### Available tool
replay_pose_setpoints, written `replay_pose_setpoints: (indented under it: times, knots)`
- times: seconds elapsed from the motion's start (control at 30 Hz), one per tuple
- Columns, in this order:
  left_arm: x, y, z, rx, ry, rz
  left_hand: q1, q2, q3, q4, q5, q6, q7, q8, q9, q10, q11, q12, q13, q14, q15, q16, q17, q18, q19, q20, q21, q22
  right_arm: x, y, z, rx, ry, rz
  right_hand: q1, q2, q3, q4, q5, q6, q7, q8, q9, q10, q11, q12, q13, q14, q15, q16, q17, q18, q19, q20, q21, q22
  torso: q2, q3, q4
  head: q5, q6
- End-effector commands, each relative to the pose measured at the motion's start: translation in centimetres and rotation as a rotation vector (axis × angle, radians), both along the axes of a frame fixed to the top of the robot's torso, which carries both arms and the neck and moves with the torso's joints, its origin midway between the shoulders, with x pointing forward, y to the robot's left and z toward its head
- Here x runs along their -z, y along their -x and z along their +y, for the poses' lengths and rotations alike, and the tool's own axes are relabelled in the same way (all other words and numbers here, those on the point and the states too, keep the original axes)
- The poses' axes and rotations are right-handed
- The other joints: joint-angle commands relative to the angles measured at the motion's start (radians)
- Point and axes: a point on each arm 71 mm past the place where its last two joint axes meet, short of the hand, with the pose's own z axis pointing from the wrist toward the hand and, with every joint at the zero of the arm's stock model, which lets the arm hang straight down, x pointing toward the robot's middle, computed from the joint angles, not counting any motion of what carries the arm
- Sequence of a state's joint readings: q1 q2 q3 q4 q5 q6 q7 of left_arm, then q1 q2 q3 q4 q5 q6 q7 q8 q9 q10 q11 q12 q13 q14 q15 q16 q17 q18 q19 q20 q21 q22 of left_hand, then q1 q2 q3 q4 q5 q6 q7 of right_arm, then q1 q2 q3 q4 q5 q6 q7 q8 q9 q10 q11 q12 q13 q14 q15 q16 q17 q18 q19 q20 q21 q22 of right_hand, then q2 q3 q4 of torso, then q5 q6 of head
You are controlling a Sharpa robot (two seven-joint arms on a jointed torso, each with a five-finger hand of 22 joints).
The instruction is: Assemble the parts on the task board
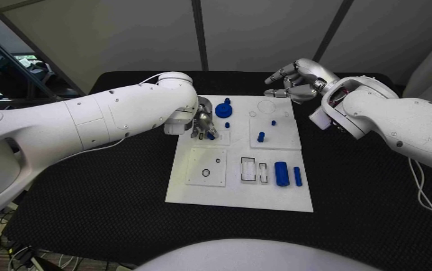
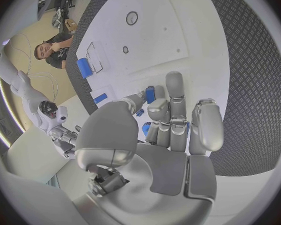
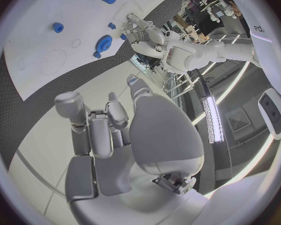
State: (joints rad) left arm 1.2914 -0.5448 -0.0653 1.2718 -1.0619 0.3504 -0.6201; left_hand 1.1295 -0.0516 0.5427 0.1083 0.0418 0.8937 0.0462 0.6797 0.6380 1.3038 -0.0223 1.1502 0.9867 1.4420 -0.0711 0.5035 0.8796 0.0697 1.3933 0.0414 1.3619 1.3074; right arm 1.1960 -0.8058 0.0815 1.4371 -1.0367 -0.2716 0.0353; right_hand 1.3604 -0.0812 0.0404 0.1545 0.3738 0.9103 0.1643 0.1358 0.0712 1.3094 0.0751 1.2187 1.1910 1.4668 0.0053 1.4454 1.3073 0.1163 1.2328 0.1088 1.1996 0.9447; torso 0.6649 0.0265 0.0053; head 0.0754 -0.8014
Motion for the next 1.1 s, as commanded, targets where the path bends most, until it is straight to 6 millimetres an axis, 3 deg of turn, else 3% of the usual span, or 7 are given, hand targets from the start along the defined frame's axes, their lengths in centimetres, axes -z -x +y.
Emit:
replay_pose_setpoints:
  times: [0.03, 0.37, 0.63, 1.1]
  knots:
    - [0.69, 0.15, 0.3, 0.006, -0.036, 0.024, -0.021, 0.001, 0.061, -0.07, 0.005, 0.008, -0.001, -0.004, 0.0, 0.0, 0.001, -0.004, 0.001, 0.003, 0.003, 0.0, 0.001, -0.003, 0.005, 0.002, -0.002, 0.023, -0.13, 0.0, 0.05, -0.009, -0.002, -0.004, -0.007, 0.005, 0.0, 0.007, 0.006, -0.006, -0.003, 0.005, -0.001, -0.006, -0.003, -0.001, 0.0, 0.055, -0.009, -0.003, 0.056, 0.006, -0.003, -0.004, -0.005, -0.001, 0.0, -0.0008, 0.0013, 0.0, 0.0]
    - [0.72, 0.05, 0.43, 0.002, -0.038, 0.025, -0.108, -0.02, -0.008, -0.03, 0.005, 0.024, -0.003, -0.008, -0.006, 0.001, 0.0, -0.001, 0.003, 0.003, 0.002, -0.001, 0.003, -0.003, 0.006, 0.001, -0.002, 0.026, -0.13, 0.01, -0.03, -0.007, -0.001, -0.004, -0.007, 0.005, 0.0, 0.007, 0.006, -0.006, -0.003, 0.005, -0.001, -0.006, -0.003, -0.001, 0.0, 0.055, -0.009, -0.003, 0.056, 0.006, -0.003, -0.004, -0.005, -0.001, 0.0, -0.0006, 0.0012, -0.001, 0.002]
    - [0.67, -0.01, 0.43, -0.007, -0.03, 0.014, -0.168, -0.018, -0.058, 0.007, 0.005, 0.035, -0.002, -0.013, -0.01, -0.009, 0.001, -0.017, -0.018, 0.004, 0.002, -0.001, 0.005, -0.003, 0.008, 0.001, -0.002, 0.028, -0.19, 0.03, -0.08, -0.006, -0.004, -0.01, -0.006, 0.004, -0.001, 0.007, 0.006, -0.006, -0.003, 0.005, -0.001, -0.007, -0.003, -0.001, -0.001, 0.056, -0.009, -0.002, 0.059, 0.005, -0.003, -0.004, -0.005, 0.0, 0.0, -0.001, 0.001, 0.001, 0.004]
    - [0.65, -0.09, 0.48, -0.017, -0.022, 0.007, -0.21, -0.018, -0.121, 0.036, 0.005, 0.048, -0.006, -0.01, -0.011, -0.001, -0.002, -0.008, -0.008, 0.005, 0.0, 0.0, 0.008, -0.005, 0.014, 0.0, 0.003, 0.037, -0.22, 0.03, -0.15, -0.003, -0.005, -0.013, -0.006, 0.004, -0.001, 0.007, 0.006, -0.006, -0.003, 0.005, -0.001, -0.009, -0.003, -0.004, -0.004, 0.055, -0.009, -0.005, 0.055, 0.006, -0.005, -0.004, -0.008, -0.005, 0.0, -0.0006, 0.0012, 0.0, 0.007]
